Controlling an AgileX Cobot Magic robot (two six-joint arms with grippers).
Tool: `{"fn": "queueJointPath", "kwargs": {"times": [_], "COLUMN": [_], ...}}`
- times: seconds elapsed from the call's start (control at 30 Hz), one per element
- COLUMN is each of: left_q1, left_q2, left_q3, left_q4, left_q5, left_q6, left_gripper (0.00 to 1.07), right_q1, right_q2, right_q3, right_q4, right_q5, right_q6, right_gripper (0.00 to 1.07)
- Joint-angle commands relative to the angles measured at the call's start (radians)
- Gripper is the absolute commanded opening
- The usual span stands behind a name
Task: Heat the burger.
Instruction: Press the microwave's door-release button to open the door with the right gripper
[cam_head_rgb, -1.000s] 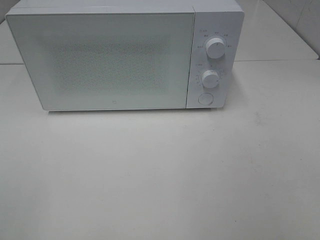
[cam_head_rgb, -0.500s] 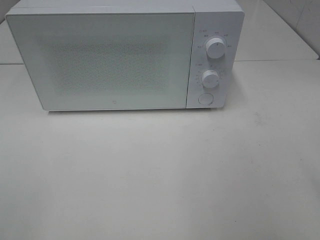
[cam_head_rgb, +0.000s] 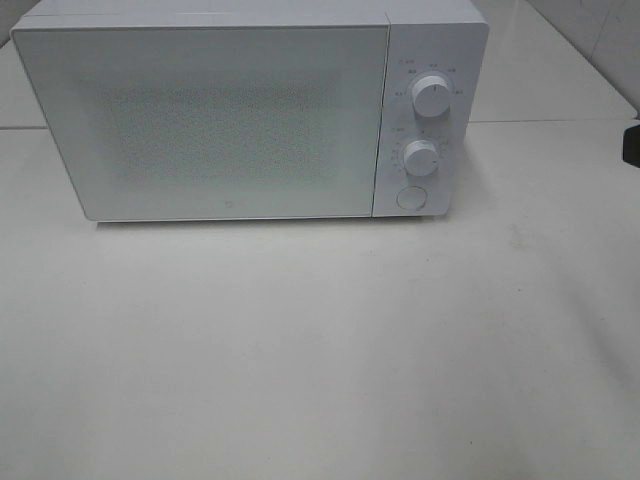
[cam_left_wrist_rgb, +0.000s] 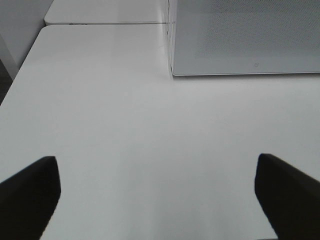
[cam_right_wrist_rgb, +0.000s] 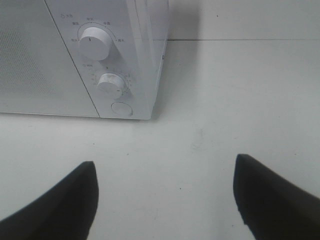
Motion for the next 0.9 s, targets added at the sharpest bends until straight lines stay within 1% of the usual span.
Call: {"fn": "queueJointPath", "kwargs": {"times": [0.03, 0.2, 0.23, 0.27, 0.33, 0.37, 0.4, 0.47, 0.5, 0.53, 0.6, 0.67, 0.7, 0.73, 0.77, 0.8, 0.83, 0.87, 0.9], "left_q1": [0.003, 0.003, 0.003, 0.003, 0.003, 0.003, 0.003, 0.003, 0.003, 0.003, 0.003, 0.003, 0.003, 0.003, 0.003, 0.003, 0.003, 0.003, 0.003], "left_q2": [-0.003, -0.003, -0.003, -0.003, -0.003, -0.003, -0.003, -0.003, -0.003, -0.003, -0.003, -0.003, -0.003, -0.003, -0.003, -0.003, -0.003, -0.003, -0.003], "left_q3": [0.002, 0.002, 0.002, 0.002, 0.002, 0.002, 0.002, 0.002, 0.002, 0.002, 0.002, 0.002, 0.002, 0.002, 0.002, 0.002, 0.002, 0.002, 0.002], "left_q4": [-0.001, -0.001, -0.001, -0.001, -0.001, -0.001, -0.001, -0.001, -0.001, -0.001, -0.001, -0.001, -0.001, -0.001, -0.001, -0.001, -0.001, -0.001, -0.001], "left_q5": [-0.011, -0.011, -0.011, -0.011, -0.011, -0.011, -0.011, -0.011, -0.011, -0.011, -0.011, -0.011, -0.011, -0.011, -0.011, -0.011, -0.011, -0.011, -0.011], "left_q6": [-0.005, -0.005, -0.005, -0.005, -0.005, -0.005, -0.005, -0.005, -0.005, -0.005, -0.005, -0.005, -0.005, -0.005, -0.005, -0.005, -0.005, -0.005, -0.005], "left_gripper": [0.98, 0.98, 0.98, 0.98, 0.98, 0.98, 0.98, 0.98, 0.98, 0.98, 0.98, 0.98, 0.98, 0.98, 0.98, 0.98, 0.98, 0.98, 0.98], "right_q1": [-0.006, -0.006, -0.006, -0.006, -0.006, -0.006, -0.006, -0.006, -0.006, -0.006, -0.006, -0.006, -0.006, -0.004, -0.004, -0.004, -0.002, -0.002, -0.002], "right_q2": [0.052, 0.176, 0.176, 0.214, 0.234, 0.274, 0.274, 0.328, 0.328, 0.367, 0.387, 0.437, 0.437, 0.467, 0.484, 0.484, 0.519, 0.519, 0.550], "right_q3": [-0.006, -0.004, -0.004, -0.004, -0.004, -0.004, -0.004, -0.004, -0.004, -0.004, -0.004, 0.019, 0.019, 0.051, 0.068, 0.068, 0.098, 0.098, 0.124], "right_q4": [-0.007, -0.008, -0.008, -0.011, -0.015, -0.015, -0.015, -0.016, -0.016, -0.016, -0.016, -0.015, -0.015, -0.012, -0.006, -0.006, 0.016, 0.016, 0.053], "right_q5": [-0.070, -0.209, -0.209, -0.265, -0.287, -0.340, -0.340, -0.416, -0.416, -0.473, -0.496, -0.617, -0.617, -0.734, -0.792, -0.792, -0.888, -0.888, -0.972], "right_q6": [0.008, 0.009, 0.009, 0.009, 0.009, 0.008, 0.008, 0.008, 0.008, 0.008, 0.008, 0.008, 0.008, -0.001, -0.008, -0.008, -0.024, -0.024, -0.042], "right_gripper": [0.75, 0.75, 0.75, 0.75, 0.75, 0.75, 0.75, 0.75, 0.75, 0.75, 0.75, 0.75, 0.75, 0.75, 0.75, 0.75, 0.75, 0.75, 0.75]}}
